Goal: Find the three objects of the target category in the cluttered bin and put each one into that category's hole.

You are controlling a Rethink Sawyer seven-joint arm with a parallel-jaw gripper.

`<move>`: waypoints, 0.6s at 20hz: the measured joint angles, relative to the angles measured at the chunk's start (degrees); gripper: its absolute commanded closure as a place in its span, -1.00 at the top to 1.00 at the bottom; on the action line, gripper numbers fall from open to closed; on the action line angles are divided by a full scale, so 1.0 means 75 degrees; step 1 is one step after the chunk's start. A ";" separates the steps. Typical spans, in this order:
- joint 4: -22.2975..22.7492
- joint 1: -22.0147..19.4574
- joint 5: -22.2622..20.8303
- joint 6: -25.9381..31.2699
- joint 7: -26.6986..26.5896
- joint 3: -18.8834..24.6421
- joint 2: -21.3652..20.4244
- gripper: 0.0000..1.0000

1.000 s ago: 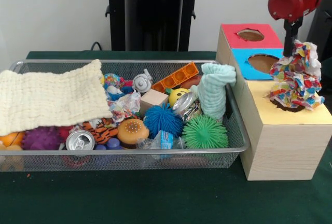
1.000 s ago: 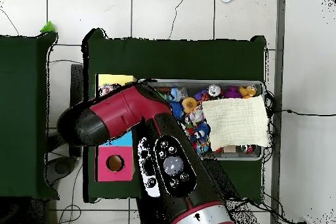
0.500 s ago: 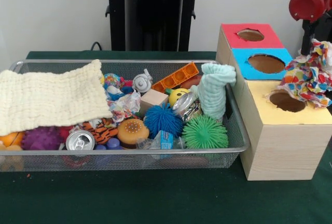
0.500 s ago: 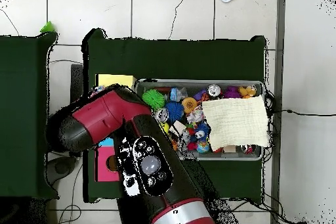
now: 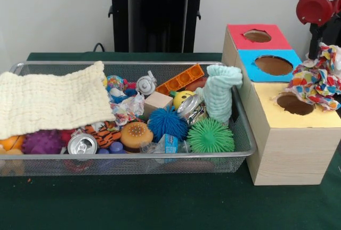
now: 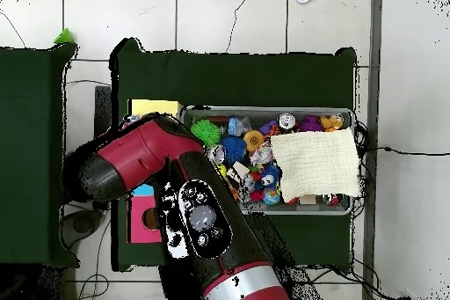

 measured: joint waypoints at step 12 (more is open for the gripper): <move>-0.0004 -0.0255 -0.0027 0.0000 0.0000 0.0001 -0.0037 -1.00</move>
